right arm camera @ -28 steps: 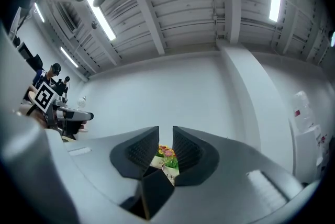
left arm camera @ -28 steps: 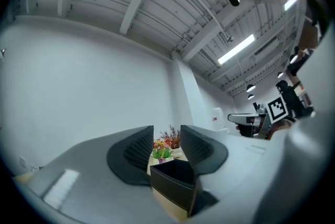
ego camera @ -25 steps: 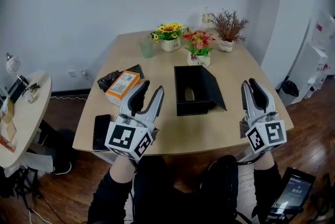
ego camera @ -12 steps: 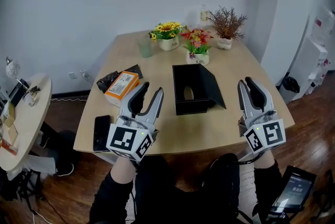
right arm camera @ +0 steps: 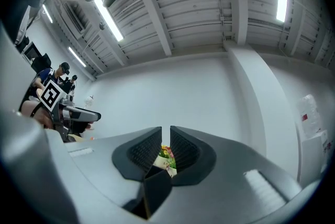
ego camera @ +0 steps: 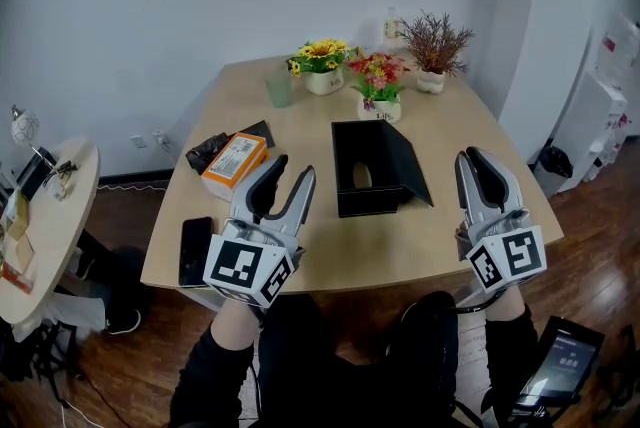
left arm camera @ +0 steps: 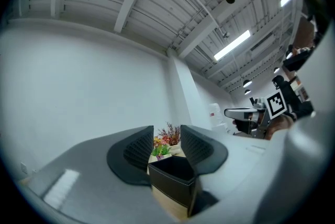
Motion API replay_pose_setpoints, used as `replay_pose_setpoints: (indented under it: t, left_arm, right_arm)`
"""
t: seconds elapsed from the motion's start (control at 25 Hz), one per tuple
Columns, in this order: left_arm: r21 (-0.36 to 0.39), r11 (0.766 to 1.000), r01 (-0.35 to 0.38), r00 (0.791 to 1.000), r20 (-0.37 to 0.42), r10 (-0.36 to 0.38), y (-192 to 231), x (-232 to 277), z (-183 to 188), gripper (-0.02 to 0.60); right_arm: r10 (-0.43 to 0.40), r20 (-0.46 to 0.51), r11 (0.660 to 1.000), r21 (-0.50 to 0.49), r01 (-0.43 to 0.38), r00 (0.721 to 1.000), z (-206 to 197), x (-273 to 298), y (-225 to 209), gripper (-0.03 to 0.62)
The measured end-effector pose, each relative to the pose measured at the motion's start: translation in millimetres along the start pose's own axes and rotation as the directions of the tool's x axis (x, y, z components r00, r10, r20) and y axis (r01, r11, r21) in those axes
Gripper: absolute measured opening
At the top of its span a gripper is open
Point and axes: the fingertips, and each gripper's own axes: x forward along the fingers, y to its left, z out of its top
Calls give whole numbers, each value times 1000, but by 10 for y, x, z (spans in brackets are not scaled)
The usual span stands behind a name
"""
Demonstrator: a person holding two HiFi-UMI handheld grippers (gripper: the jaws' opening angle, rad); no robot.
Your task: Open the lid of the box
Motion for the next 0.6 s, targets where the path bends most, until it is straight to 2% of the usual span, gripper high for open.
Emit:
replay_pose_setpoints:
  t: [0.6]
  left_arm:
    - [11,1000,11,1000,-19,-11,-51,3,-58,143]
  right_arm:
    - [-6,-14,1000,2,6,1000,-49,-18,-10,48]
